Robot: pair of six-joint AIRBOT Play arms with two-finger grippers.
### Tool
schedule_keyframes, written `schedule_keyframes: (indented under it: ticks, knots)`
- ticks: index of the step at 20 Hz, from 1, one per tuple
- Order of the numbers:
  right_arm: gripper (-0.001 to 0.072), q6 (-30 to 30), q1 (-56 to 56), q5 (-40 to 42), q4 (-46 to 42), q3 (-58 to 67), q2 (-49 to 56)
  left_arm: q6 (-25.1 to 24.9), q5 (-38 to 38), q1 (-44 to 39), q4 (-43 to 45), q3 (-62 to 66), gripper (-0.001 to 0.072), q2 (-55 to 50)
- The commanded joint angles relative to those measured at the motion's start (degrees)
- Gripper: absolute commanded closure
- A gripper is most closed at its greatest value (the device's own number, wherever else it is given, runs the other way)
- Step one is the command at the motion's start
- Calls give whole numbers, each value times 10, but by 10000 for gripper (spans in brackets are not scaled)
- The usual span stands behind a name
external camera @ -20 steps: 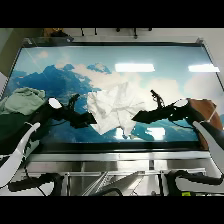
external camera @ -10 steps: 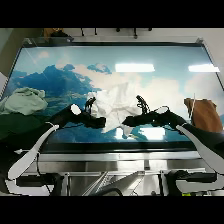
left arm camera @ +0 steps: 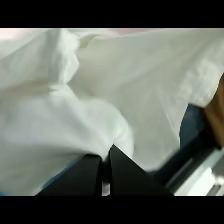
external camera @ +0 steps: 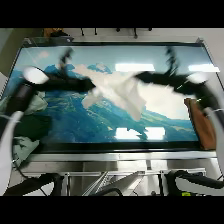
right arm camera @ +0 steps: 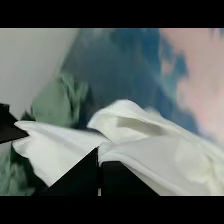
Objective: Fold the shirts.
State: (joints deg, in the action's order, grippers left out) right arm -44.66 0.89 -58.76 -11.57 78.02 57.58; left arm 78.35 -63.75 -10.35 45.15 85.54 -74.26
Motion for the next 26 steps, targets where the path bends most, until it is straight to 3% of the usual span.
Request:
schedule_keyframes:
  ticks: [1, 3, 6, 10, 12, 13, 15, 19, 23, 26]
  knots:
    - [692, -12, 125, -43, 19, 251, -65, 23, -59, 103, -2, 243, 682, 94]
    - [693, -12, 186, -43, 19, 349, -97, 23, -63, 157, -2, 378, 683, 130]
    - [693, -12, 247, -30, 19, 399, -147, 6, -50, 225, -1, 414, 682, 202]
    - [693, -38, 295, -7, -50, 395, -179, -29, 13, 364, 51, 250, 681, 318]
    - [693, -57, 321, -33, -35, 372, -153, -70, 16, 425, 1, 152, 681, 328]
    - [692, -66, 332, -61, -5, 351, -129, -105, 5, 439, -65, 108, 681, 314]
    - [693, -66, 322, -114, 47, 289, -71, -174, -9, 423, -181, 31, 681, 255]
    - [692, -40, 193, -111, -4, 108, 64, -262, 27, 271, -190, -28, 681, 53]
    - [692, 6, 132, 66, -36, 9, 243, -261, 92, 186, -162, 54, 681, -212]
    - [692, 24, 144, 90, 42, 22, 360, -189, 52, 172, -162, 174, 680, -388]
